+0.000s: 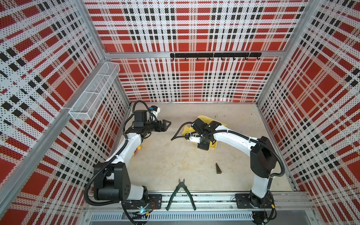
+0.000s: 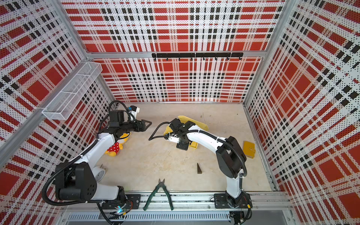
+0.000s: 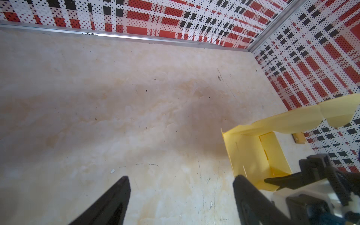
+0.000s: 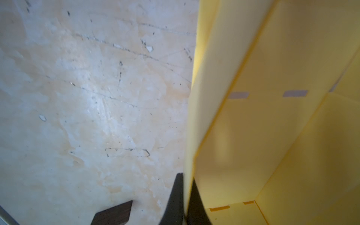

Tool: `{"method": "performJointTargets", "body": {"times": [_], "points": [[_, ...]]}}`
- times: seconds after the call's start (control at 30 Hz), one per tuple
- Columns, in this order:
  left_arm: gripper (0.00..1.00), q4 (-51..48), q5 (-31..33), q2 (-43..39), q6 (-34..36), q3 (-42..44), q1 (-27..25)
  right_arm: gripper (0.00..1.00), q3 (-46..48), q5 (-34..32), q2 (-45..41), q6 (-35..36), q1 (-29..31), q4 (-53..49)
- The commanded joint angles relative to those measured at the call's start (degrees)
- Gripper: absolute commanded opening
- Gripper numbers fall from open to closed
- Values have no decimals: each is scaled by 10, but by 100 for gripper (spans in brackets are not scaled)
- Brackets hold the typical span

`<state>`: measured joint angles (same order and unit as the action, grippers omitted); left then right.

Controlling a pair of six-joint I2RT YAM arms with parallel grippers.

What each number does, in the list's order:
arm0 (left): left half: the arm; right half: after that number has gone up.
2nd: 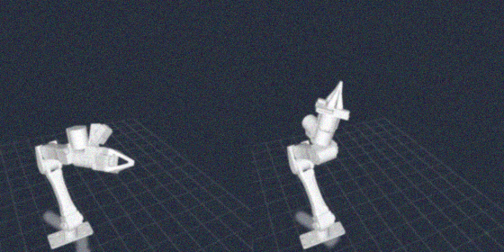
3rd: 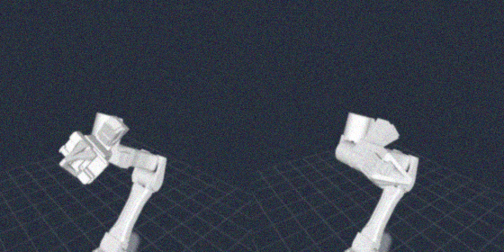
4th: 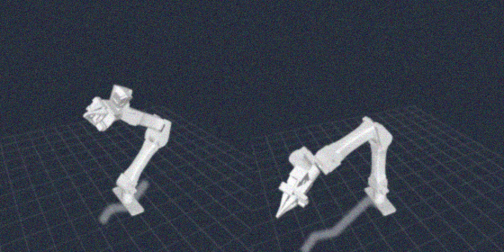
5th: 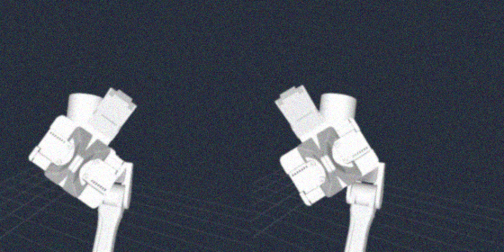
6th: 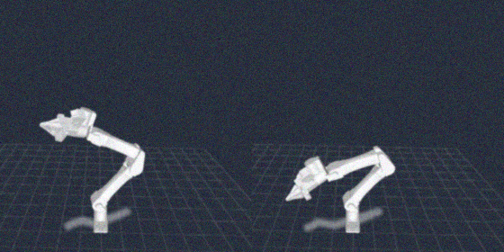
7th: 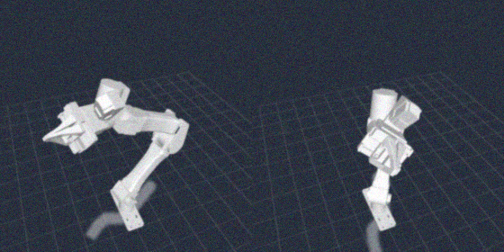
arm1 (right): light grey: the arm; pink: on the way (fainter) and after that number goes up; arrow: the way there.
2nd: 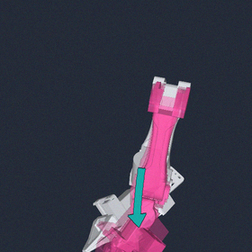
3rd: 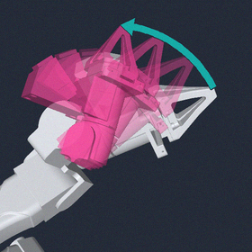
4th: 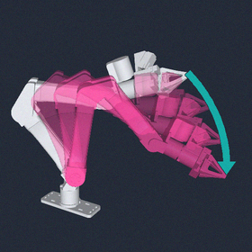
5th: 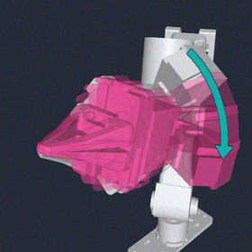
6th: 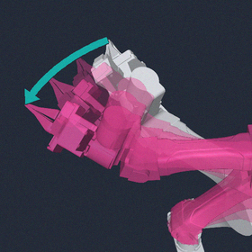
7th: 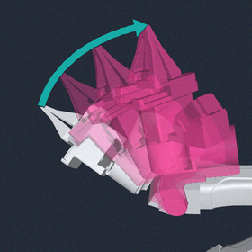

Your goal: Fold the paper box

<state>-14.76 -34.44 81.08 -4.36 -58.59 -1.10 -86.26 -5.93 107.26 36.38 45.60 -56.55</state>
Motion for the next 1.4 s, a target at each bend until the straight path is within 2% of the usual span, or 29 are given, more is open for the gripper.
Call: {"method": "performJointTargets", "body": {"times": [0.0, 0.1, 0.27, 0.37, 0.47, 0.6, 0.7, 0.8, 0.93, 1.1, 1.27, 1.37], "points": [[86, -9, -1, -6, 22, -11, -7, 3, 19, -21, 5, 120, 6, 17], [86, -20, 4, -2, 43, -12, -21, 8, 34, -18, 11, 153, 6, 41], [85, -42, 35, 16, 76, -24, -52, 30, 92, -43, 13, 202, 1, 123], [86, -47, 45, 31, 81, -35, -73, 35, 116, -43, -13, 200, -1, 156], [85, -39, 48, 37, 72, -28, -87, 36, 118, -29, -55, 173, -1, 148], [83, 5, 57, 32, 45, 11, -91, 37, 157, 14, -156, 97, 2, 169], [82, 37, 55, 25, 31, 40, -93, 37, 216, 45, -243, 4, -16, 216], [81, 68, 35, 21, 18, 66, -98, 41, 284, 87, -323, -126, -76, 280], [80, 96, 26, 28, 33, 89, -117, 56, 363, 82, -393, -302, -158, 361], [79, 123, 54, 45, 28, 101, -145, 56, 418, 110, -386, -431, -216, 456], [78, 187, 68, 62, 9, 127, -173, 51, 430, 159, -304, -461, -228, 553], [78, 253, 60, 76, -28, 150, -179, 51, 432, 187, -254, -475, -233, 609]]}}
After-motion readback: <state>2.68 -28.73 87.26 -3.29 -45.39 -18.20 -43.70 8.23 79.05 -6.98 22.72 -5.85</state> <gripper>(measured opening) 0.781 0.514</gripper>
